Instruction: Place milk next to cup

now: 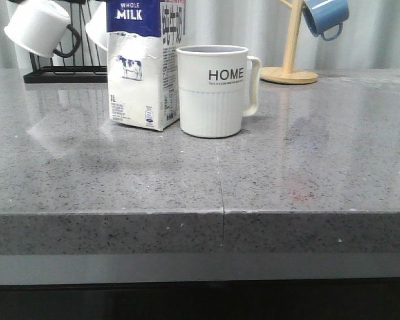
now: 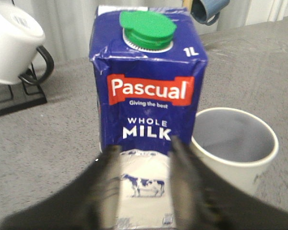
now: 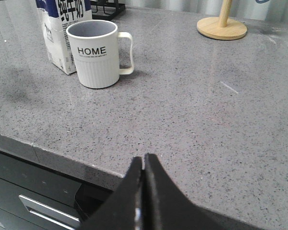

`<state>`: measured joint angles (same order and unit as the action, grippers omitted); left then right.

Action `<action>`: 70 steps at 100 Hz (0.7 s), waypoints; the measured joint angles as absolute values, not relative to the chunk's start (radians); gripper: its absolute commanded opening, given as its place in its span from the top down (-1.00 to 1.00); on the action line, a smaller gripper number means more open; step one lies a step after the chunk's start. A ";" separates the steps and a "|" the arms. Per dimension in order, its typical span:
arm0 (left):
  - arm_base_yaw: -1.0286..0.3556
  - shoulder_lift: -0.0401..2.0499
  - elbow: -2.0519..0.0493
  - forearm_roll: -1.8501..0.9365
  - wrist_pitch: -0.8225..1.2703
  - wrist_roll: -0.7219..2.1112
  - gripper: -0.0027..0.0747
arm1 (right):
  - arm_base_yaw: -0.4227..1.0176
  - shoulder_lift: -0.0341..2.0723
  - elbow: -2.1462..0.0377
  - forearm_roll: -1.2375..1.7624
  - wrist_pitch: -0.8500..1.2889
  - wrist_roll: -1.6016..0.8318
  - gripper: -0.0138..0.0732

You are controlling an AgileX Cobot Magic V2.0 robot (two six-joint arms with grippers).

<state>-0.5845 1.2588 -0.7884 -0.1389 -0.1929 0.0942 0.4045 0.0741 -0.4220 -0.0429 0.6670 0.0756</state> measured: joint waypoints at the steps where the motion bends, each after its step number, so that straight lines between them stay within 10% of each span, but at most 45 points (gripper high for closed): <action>1: -0.584 1.254 -0.784 -0.139 -0.190 0.101 0.98 | 0.404 0.074 -0.422 -0.043 0.667 0.076 0.72; 70: -0.201 0.680 -0.594 -0.114 0.284 0.137 0.99 | 0.404 0.074 -0.422 -0.043 0.667 0.076 0.72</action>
<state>-0.2007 0.6799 -0.5937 -0.1143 0.2838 0.1372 0.4045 0.0741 -0.4220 -0.0429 0.6670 0.0756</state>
